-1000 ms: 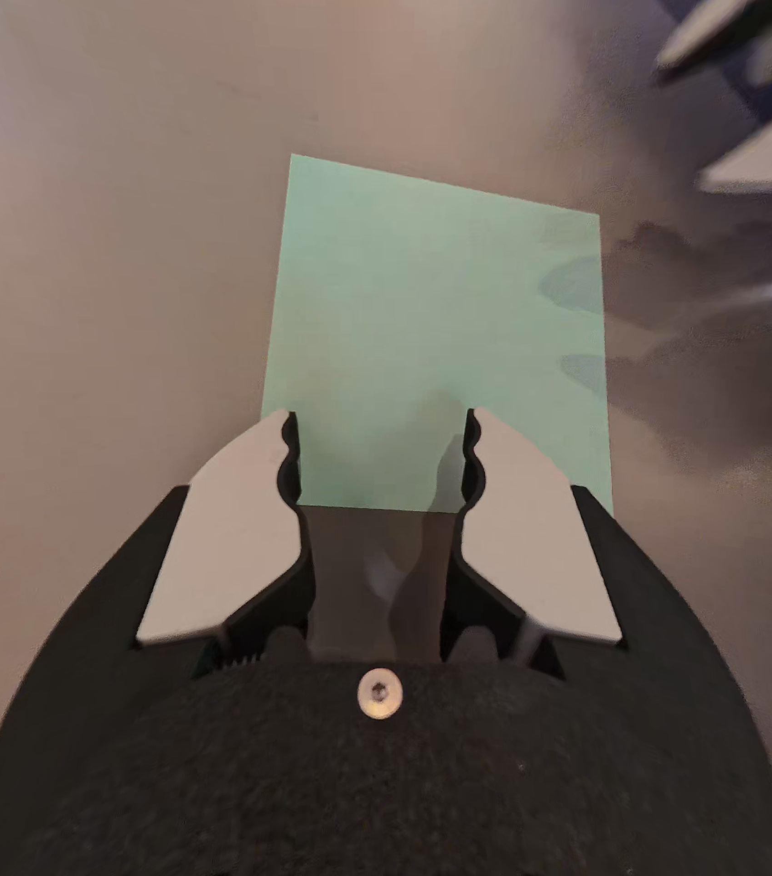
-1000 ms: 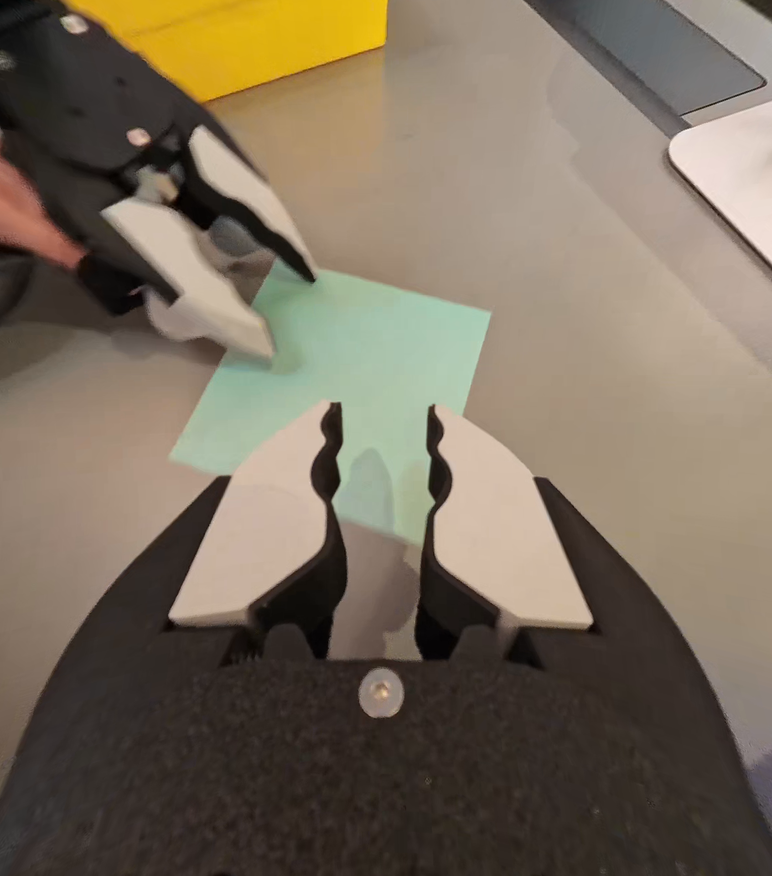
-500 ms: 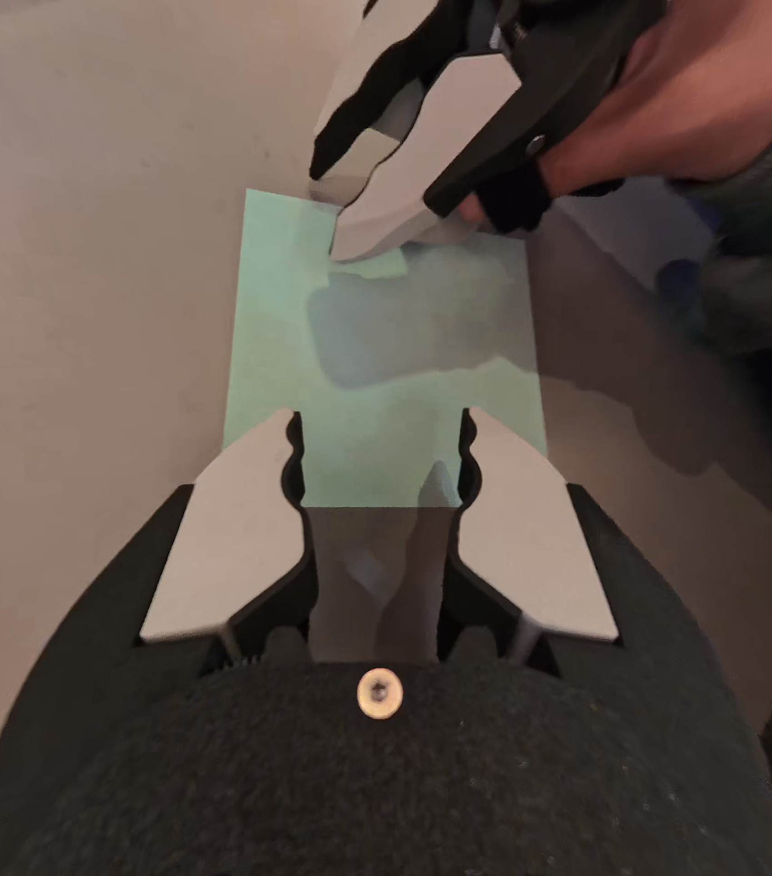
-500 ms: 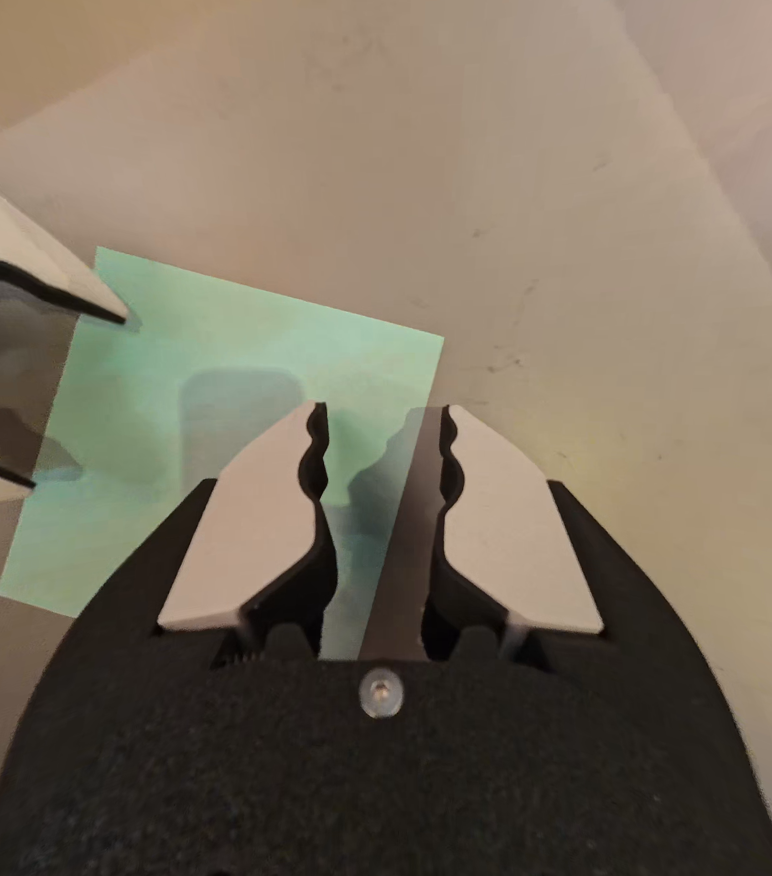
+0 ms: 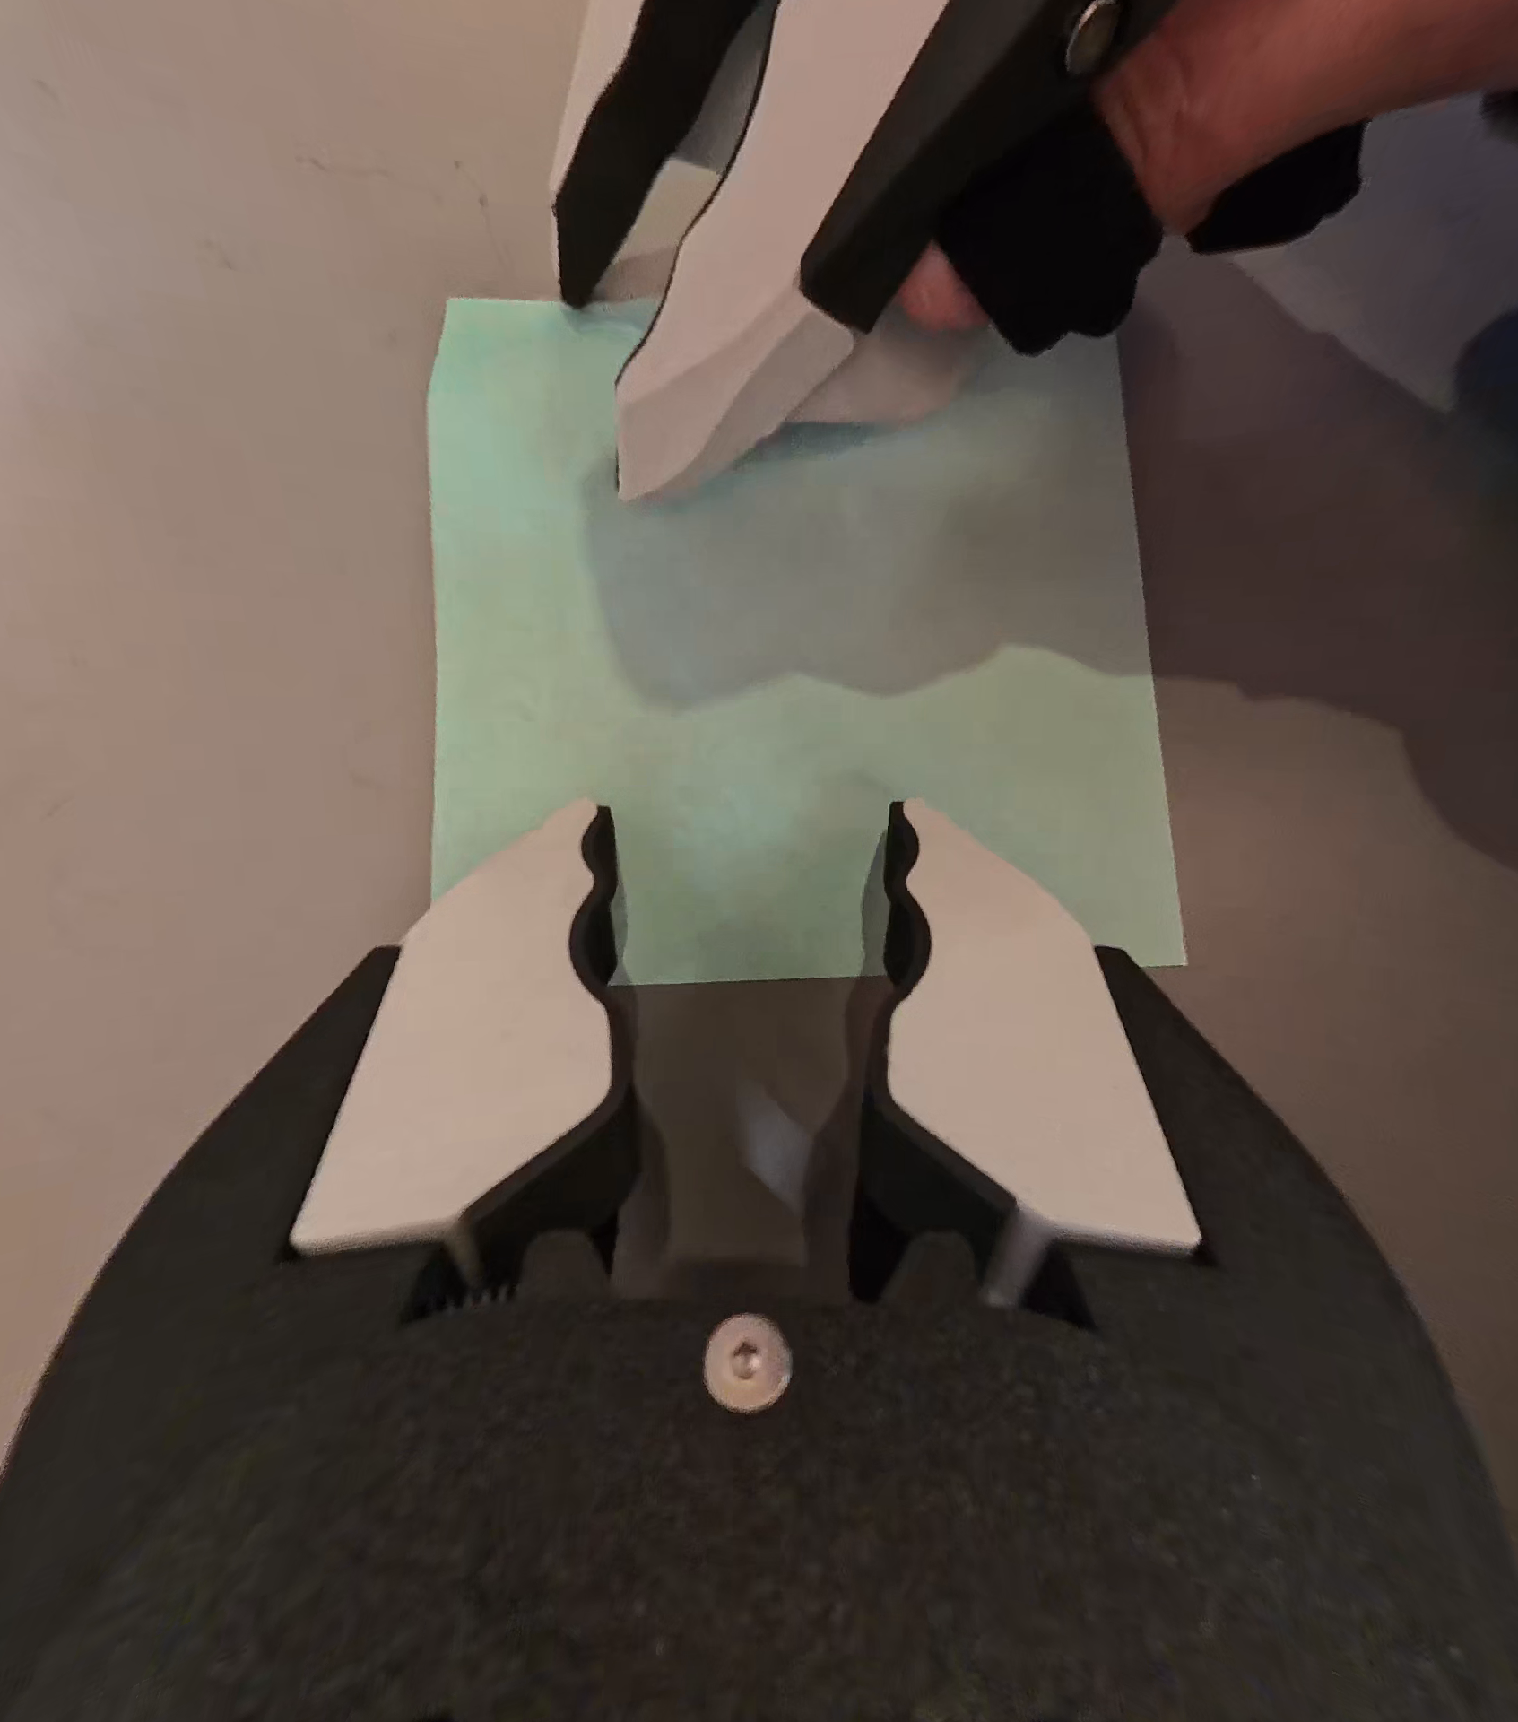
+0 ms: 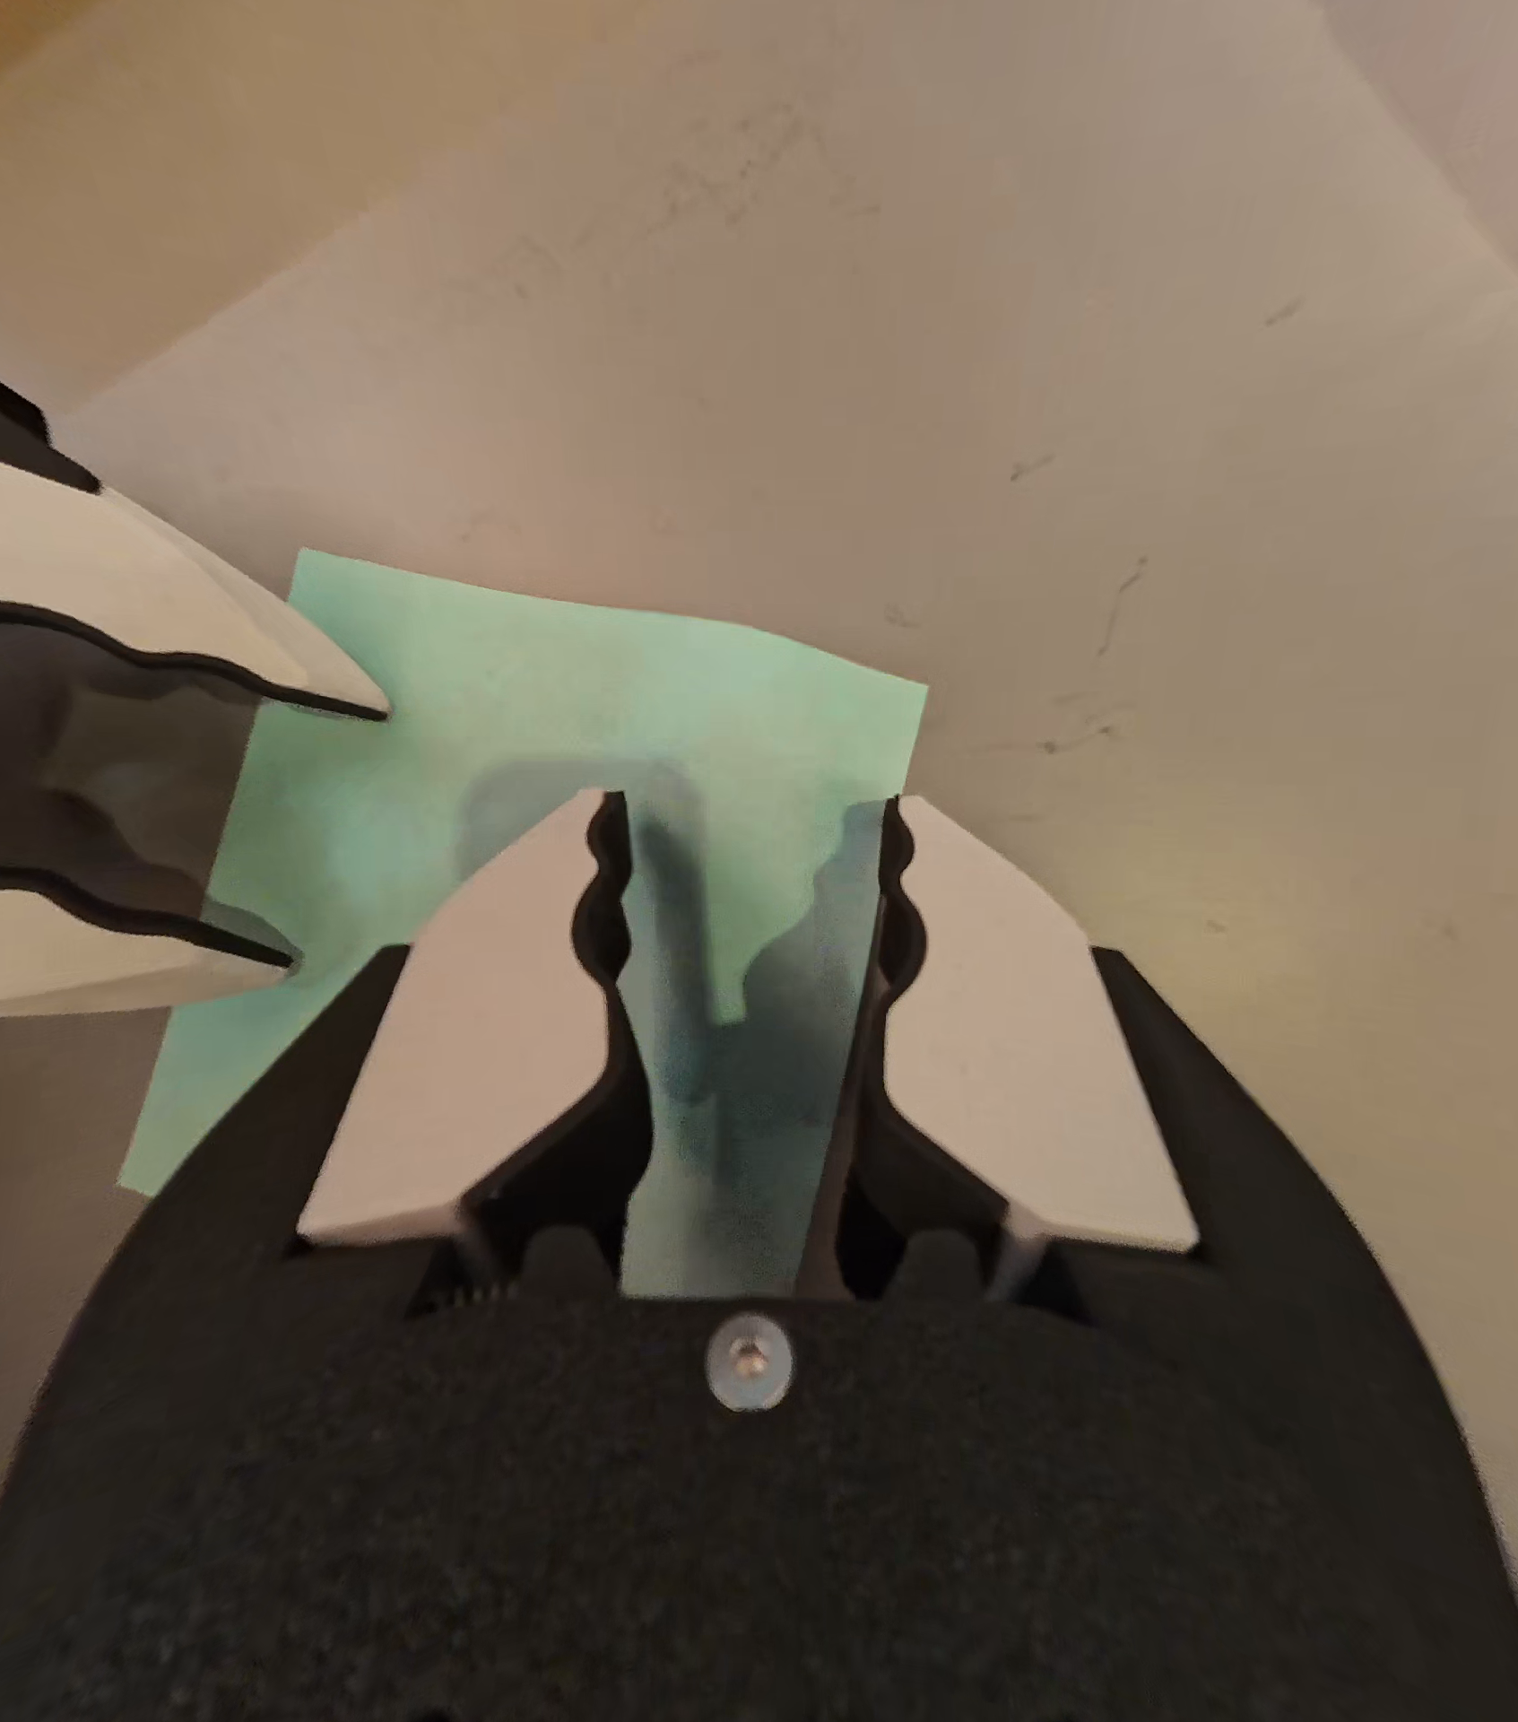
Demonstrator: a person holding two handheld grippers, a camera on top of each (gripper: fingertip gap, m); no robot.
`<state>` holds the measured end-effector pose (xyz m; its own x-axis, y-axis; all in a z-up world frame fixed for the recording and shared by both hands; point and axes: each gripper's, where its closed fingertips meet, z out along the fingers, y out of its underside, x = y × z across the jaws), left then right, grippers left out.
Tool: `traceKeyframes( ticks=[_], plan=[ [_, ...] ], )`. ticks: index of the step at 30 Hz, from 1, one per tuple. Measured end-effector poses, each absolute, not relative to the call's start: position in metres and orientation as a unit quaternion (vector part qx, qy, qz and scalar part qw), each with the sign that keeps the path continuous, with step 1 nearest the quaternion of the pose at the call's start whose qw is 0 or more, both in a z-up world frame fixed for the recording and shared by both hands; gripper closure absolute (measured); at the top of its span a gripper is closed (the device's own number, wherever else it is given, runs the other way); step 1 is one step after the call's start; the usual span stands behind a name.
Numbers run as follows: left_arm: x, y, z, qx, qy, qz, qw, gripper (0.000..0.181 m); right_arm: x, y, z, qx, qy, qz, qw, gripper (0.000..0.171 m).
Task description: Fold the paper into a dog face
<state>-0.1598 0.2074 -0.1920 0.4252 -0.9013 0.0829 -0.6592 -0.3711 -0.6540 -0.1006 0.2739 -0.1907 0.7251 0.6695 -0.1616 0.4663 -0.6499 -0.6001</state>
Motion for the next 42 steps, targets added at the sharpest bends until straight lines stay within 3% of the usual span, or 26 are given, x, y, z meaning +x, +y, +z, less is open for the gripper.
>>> traceKeyframes(
  ticks=[5, 13, 16, 42],
  plan=[
    [-0.159, 0.205, -0.192, -0.798, 0.488, -0.225, 0.272, 0.121, -0.117, 0.266, -0.185, -0.879, -0.286, 0.284, 0.256, 0.127],
    [-0.161, 0.207, -0.190, -0.800, 0.477, -0.244, 0.270, 0.128, -0.138, 0.241, -0.152, -0.818, -0.204, 0.493, 0.215, 0.127],
    [-0.162, 0.206, -0.190, -0.800, 0.476, -0.249, 0.267, 0.128, -0.129, 0.242, -0.139, -0.808, -0.195, 0.496, 0.251, 0.130],
    [-0.163, 0.205, -0.191, -0.797, 0.488, -0.230, 0.273, 0.129, -0.100, 0.200, -0.143, -0.813, -0.130, 0.520, 0.225, 0.133]
  ],
)
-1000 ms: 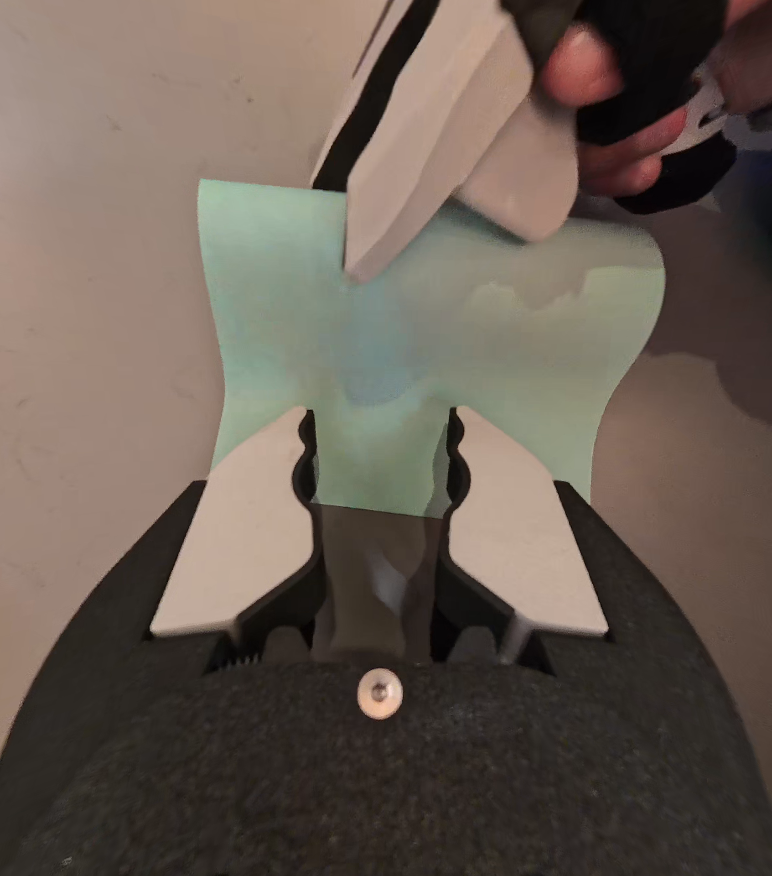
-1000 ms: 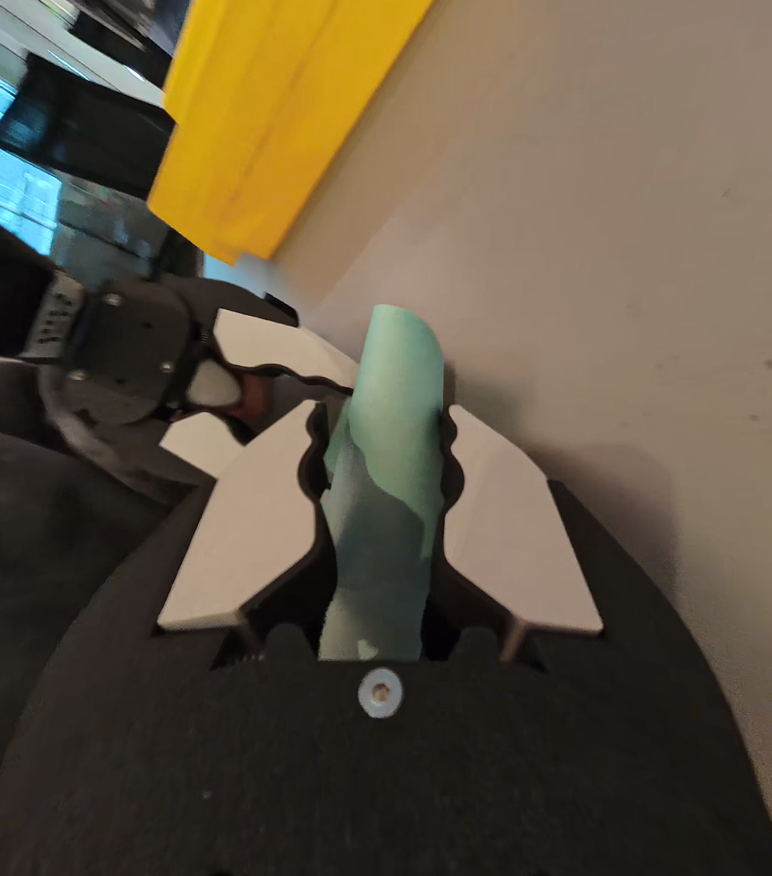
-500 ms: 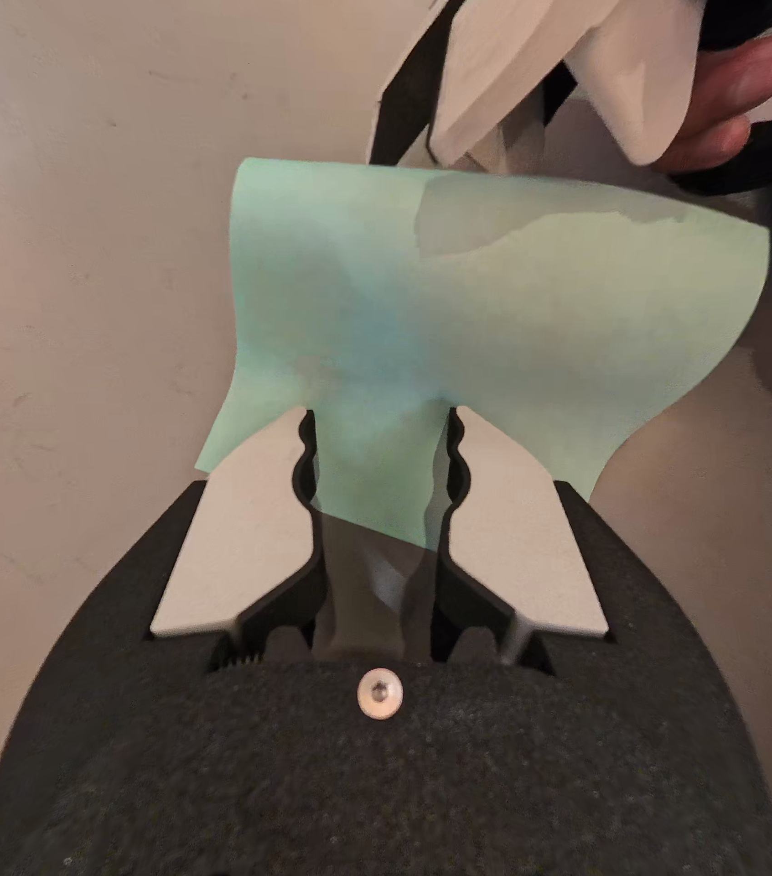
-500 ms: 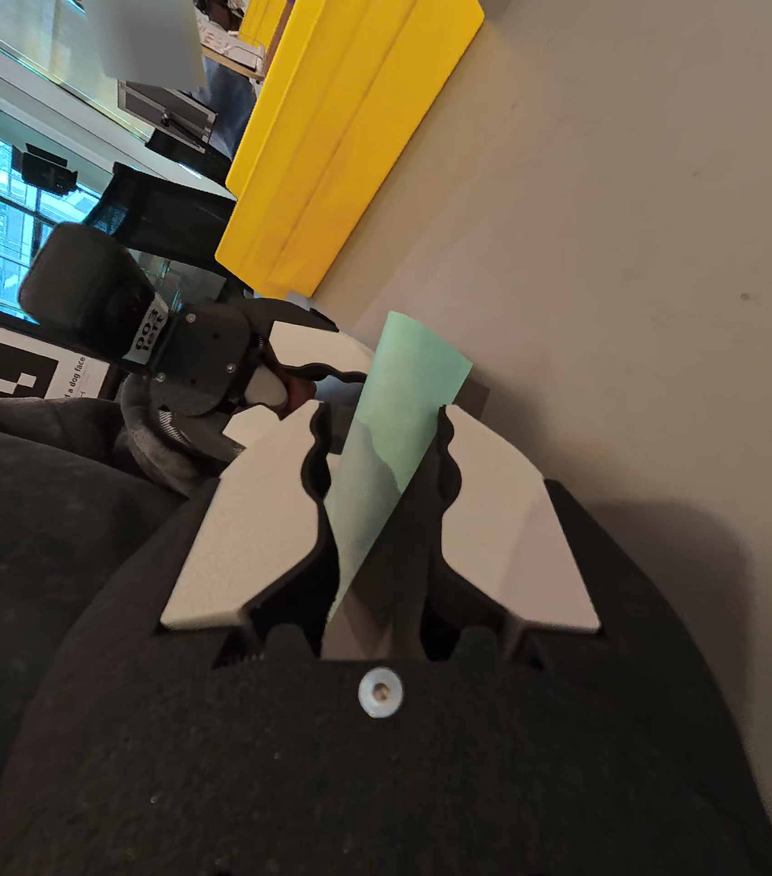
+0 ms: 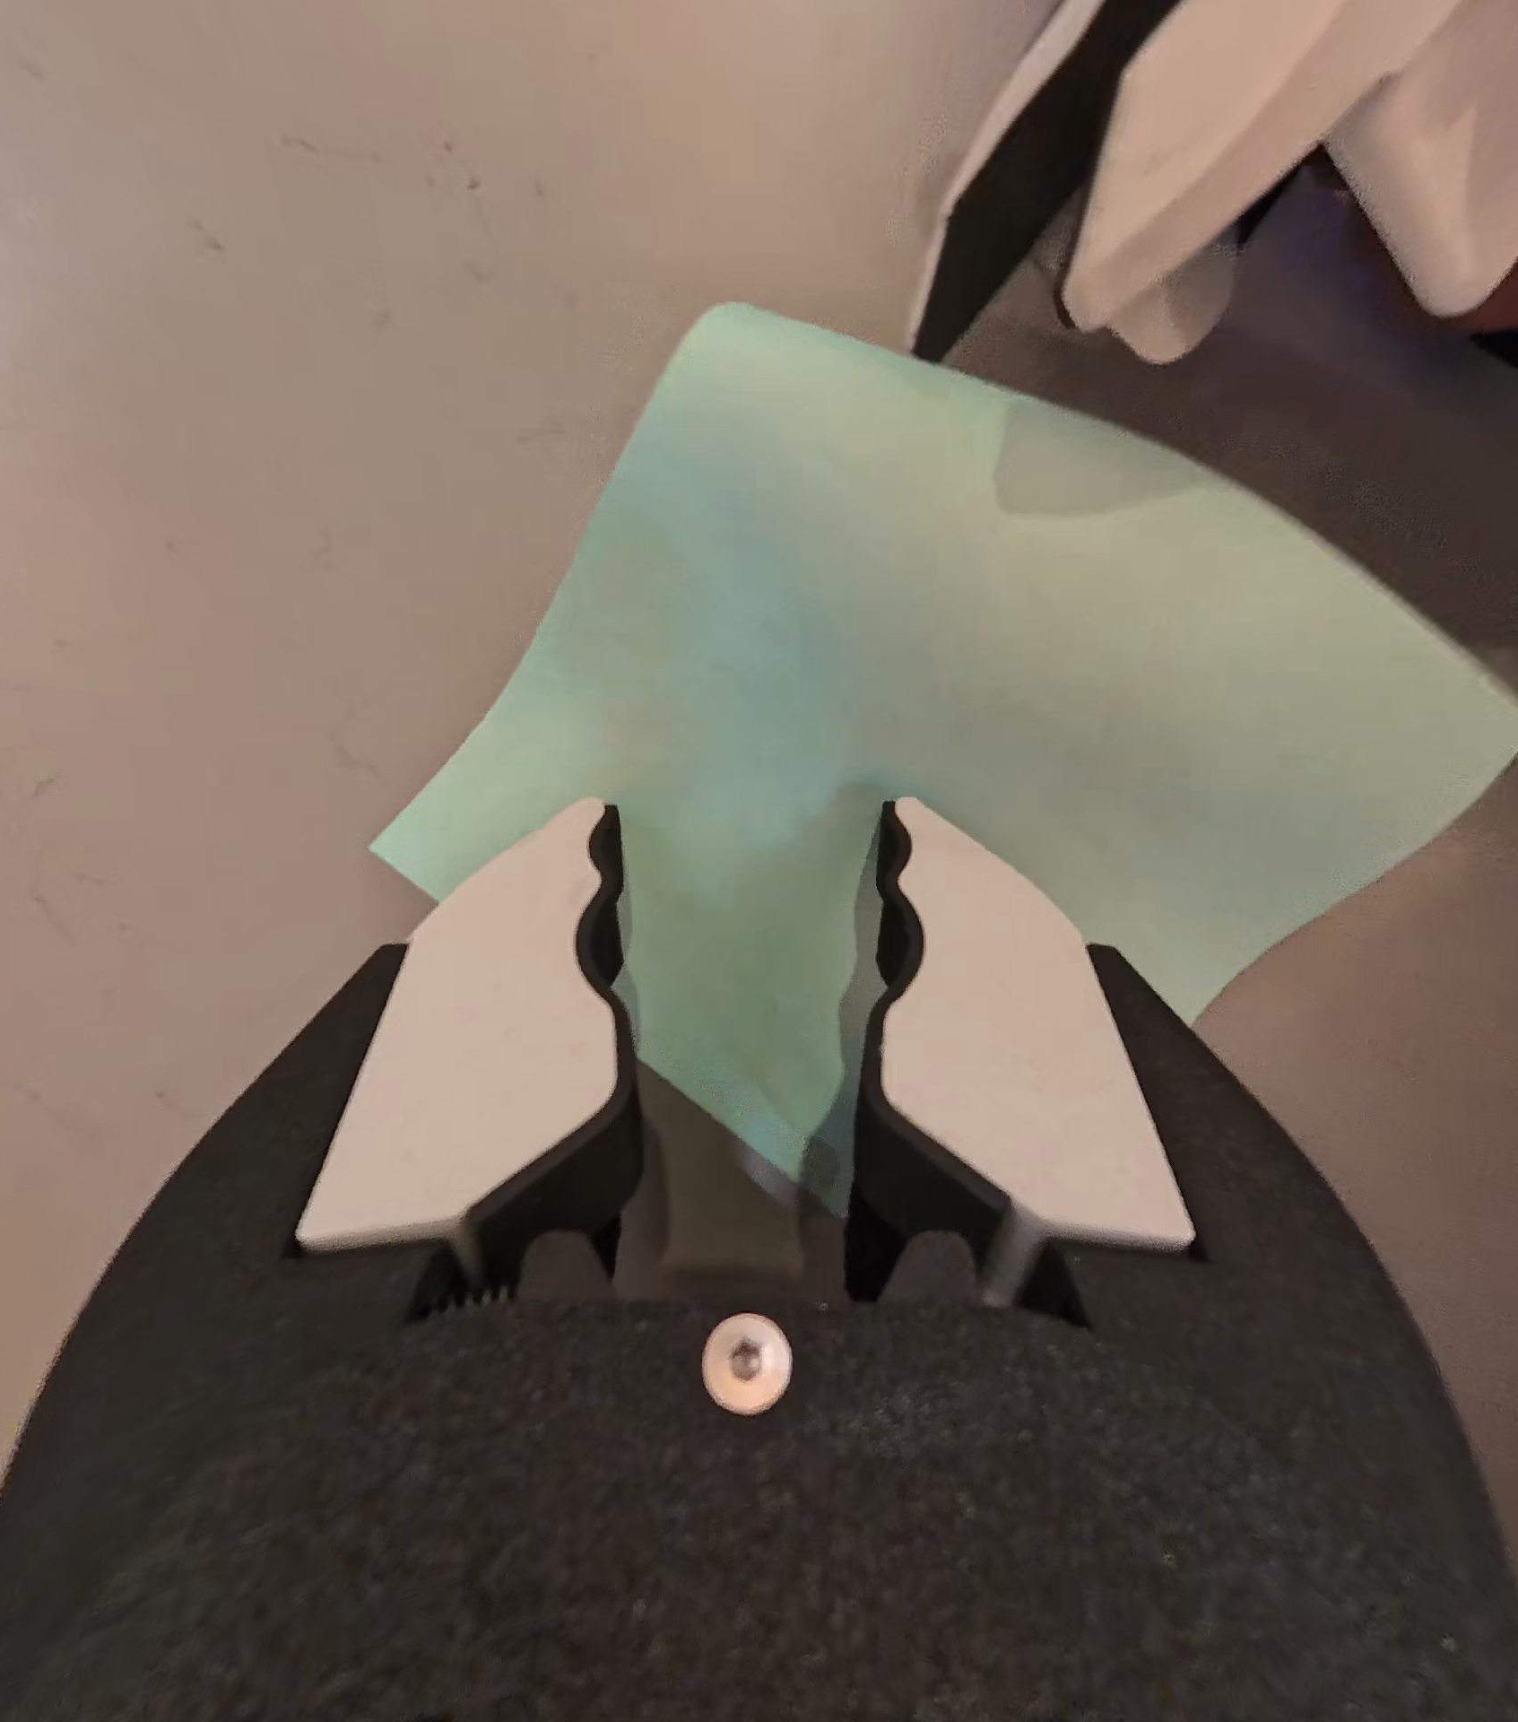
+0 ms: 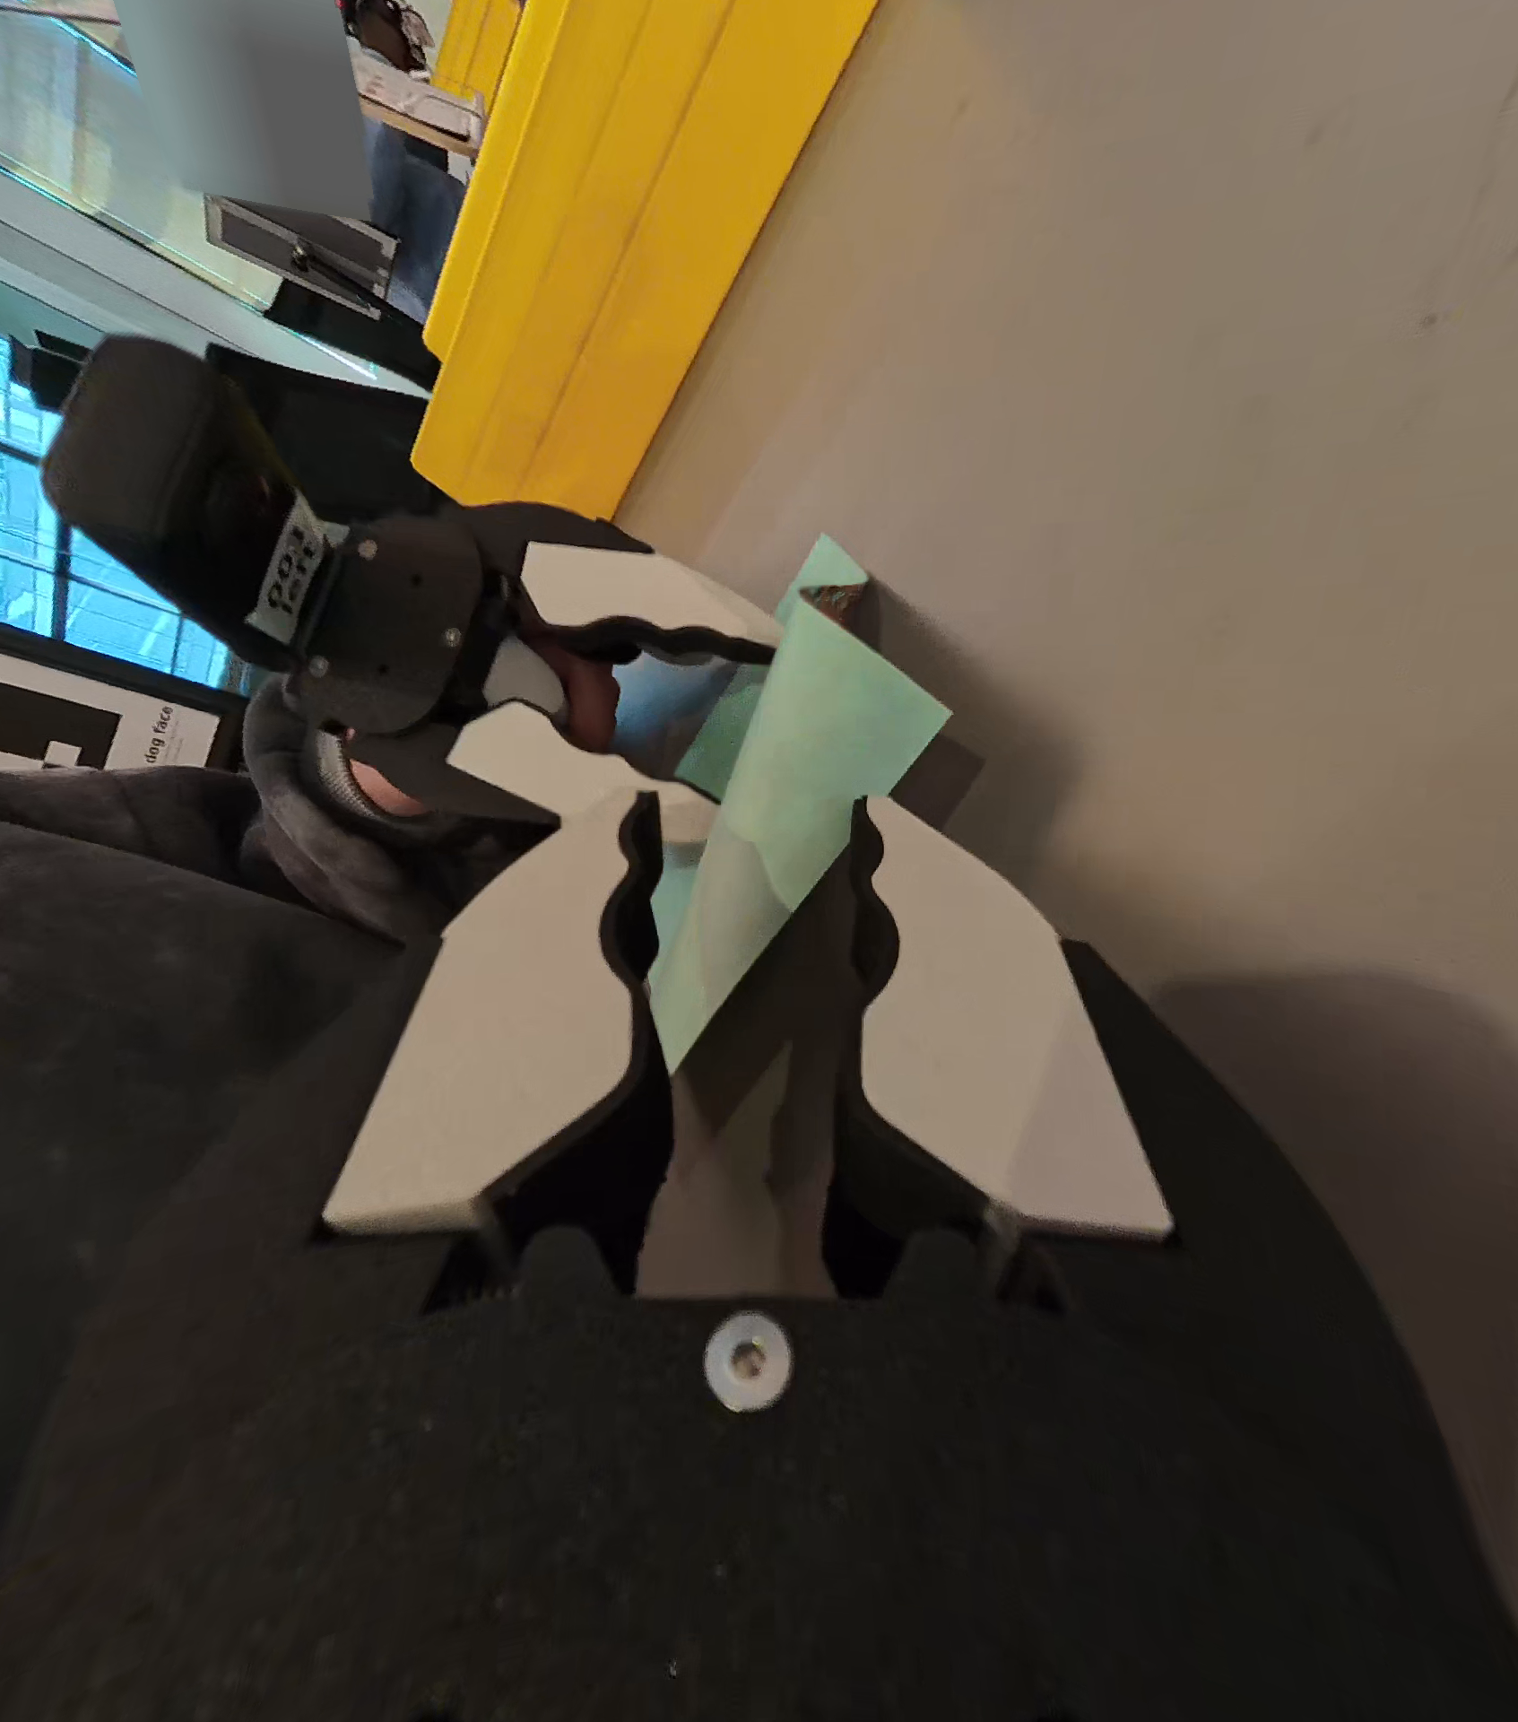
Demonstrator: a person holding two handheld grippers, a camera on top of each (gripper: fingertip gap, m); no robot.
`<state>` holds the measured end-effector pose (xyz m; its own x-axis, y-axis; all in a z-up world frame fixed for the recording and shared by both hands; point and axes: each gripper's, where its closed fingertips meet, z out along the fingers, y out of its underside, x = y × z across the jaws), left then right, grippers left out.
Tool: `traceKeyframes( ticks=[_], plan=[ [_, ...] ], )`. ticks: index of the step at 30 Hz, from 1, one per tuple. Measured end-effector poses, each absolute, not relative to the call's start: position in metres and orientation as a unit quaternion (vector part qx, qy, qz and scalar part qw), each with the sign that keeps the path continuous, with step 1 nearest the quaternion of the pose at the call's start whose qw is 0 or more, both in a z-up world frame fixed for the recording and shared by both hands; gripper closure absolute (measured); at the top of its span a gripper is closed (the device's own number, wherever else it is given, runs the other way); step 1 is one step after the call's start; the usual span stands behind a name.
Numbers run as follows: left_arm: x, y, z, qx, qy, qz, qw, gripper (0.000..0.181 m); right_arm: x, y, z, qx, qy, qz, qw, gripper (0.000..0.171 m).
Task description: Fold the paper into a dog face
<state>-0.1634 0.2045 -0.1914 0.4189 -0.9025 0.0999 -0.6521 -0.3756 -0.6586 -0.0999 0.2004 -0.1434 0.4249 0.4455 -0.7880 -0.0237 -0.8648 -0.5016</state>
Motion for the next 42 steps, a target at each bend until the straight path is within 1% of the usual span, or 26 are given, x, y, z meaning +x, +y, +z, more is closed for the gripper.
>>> traceKeyframes(
  ticks=[9, 14, 18, 20, 22, 25, 27, 29, 32, 36, 42],
  plan=[
    [-0.164, 0.204, -0.192, -0.795, 0.495, -0.220, 0.274, 0.129, -0.102, 0.174, -0.146, -0.823, -0.116, 0.503, 0.238, 0.127],
    [-0.163, 0.202, -0.192, -0.794, 0.500, -0.215, 0.271, 0.125, -0.114, 0.191, -0.144, -0.808, -0.091, 0.523, 0.255, 0.126],
    [-0.164, 0.200, -0.192, -0.796, 0.497, -0.220, 0.268, 0.128, -0.129, 0.209, -0.130, -0.776, -0.074, 0.572, 0.255, 0.126],
    [-0.166, 0.200, -0.192, -0.798, 0.494, -0.221, 0.267, 0.132, -0.122, 0.216, -0.131, -0.797, -0.098, 0.530, 0.272, 0.128],
    [-0.167, 0.200, -0.192, -0.798, 0.493, -0.223, 0.265, 0.133, -0.108, 0.212, -0.139, -0.839, -0.164, 0.430, 0.291, 0.130],
    [-0.167, 0.200, -0.192, -0.797, 0.495, -0.221, 0.268, 0.133, -0.096, 0.179, -0.157, -0.872, -0.295, 0.268, 0.285, 0.130],
    [-0.167, 0.200, -0.192, -0.795, 0.496, -0.218, 0.271, 0.133, -0.095, 0.155, -0.171, -0.877, -0.348, 0.193, 0.271, 0.131],
    [-0.167, 0.201, -0.192, -0.794, 0.499, -0.213, 0.275, 0.134, -0.095, 0.145, -0.177, -0.873, -0.374, 0.132, 0.284, 0.137],
    [-0.167, 0.200, -0.193, -0.795, 0.498, -0.212, 0.275, 0.133, -0.099, 0.143, -0.177, -0.875, -0.366, 0.109, 0.298, 0.151],
    [-0.167, 0.200, -0.193, -0.796, 0.498, -0.209, 0.274, 0.133, -0.091, 0.152, -0.182, -0.895, -0.323, 0.108, 0.288, 0.171],
    [-0.168, 0.200, -0.193, -0.798, 0.495, -0.209, 0.275, 0.134, -0.085, 0.153, -0.189, -0.900, -0.325, 0.107, 0.269, 0.171]
  ],
)
